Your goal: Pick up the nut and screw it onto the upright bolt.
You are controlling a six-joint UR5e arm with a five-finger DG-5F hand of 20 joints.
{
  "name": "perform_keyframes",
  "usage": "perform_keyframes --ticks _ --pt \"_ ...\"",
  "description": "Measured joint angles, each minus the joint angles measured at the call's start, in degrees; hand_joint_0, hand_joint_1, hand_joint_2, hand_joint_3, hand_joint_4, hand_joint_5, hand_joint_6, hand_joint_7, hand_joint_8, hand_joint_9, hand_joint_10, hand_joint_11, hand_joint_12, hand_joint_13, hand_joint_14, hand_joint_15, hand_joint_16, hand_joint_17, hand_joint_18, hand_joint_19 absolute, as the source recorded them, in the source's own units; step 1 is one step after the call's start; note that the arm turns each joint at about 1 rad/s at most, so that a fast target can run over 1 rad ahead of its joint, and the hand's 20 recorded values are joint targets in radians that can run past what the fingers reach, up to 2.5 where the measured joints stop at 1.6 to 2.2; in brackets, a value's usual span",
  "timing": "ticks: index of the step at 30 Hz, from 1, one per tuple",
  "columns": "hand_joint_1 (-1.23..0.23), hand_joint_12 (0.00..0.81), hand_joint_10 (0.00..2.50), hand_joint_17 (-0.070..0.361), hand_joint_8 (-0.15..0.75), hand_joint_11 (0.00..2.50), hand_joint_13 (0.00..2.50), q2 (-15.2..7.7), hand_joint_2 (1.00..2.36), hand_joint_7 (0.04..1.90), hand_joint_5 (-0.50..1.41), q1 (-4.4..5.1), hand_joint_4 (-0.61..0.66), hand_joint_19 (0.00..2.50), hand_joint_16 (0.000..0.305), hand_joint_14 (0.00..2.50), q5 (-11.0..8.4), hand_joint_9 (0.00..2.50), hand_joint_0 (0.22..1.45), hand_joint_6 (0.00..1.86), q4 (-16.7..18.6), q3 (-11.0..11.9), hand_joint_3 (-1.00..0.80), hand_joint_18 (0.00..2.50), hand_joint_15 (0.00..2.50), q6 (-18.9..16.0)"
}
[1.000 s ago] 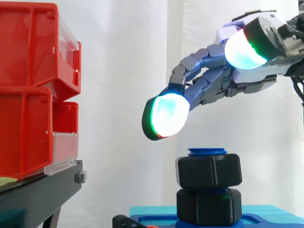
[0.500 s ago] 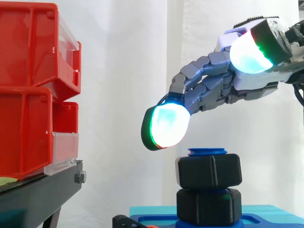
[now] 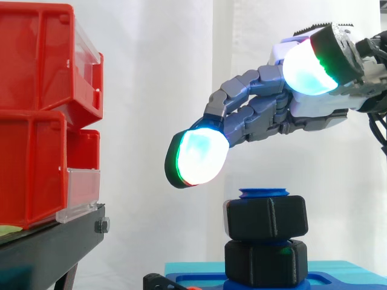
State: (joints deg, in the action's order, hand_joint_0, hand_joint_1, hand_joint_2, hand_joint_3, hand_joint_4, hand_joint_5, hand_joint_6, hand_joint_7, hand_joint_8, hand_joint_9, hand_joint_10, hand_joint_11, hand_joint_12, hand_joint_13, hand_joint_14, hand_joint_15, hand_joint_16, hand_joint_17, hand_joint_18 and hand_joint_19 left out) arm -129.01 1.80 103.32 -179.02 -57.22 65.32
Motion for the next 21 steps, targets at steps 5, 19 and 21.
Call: perform_keyframes --ticks 5,19,21 --pt "-0.25 0.406 0.00 0.139 0.265 0.00 0.13 -0.01 1.00 0.61 -0.19 0.28 0.13 0.00 0.062 0.00 -0.12 0.40 0.42 0.50 1.55 -0.67 -0.50 0.00 0.00 -0.01" --pt "-0.25 0.404 0.00 0.139 0.265 0.00 0.15 -1.48 1.00 0.62 -0.19 0.54 0.14 0.00 0.062 0.00 -0.07 0.41 0.42 0.50 3.14 -0.78 -0.50 0.00 0.00 -0.68" --pt "-0.25 0.406 0.00 0.139 0.267 0.00 0.16 -1.48 1.00 0.64 -0.18 0.46 0.15 0.00 0.062 0.00 -0.01 0.42 0.42 0.50 3.17 -0.89 -0.50 0.00 0.00 -0.66"
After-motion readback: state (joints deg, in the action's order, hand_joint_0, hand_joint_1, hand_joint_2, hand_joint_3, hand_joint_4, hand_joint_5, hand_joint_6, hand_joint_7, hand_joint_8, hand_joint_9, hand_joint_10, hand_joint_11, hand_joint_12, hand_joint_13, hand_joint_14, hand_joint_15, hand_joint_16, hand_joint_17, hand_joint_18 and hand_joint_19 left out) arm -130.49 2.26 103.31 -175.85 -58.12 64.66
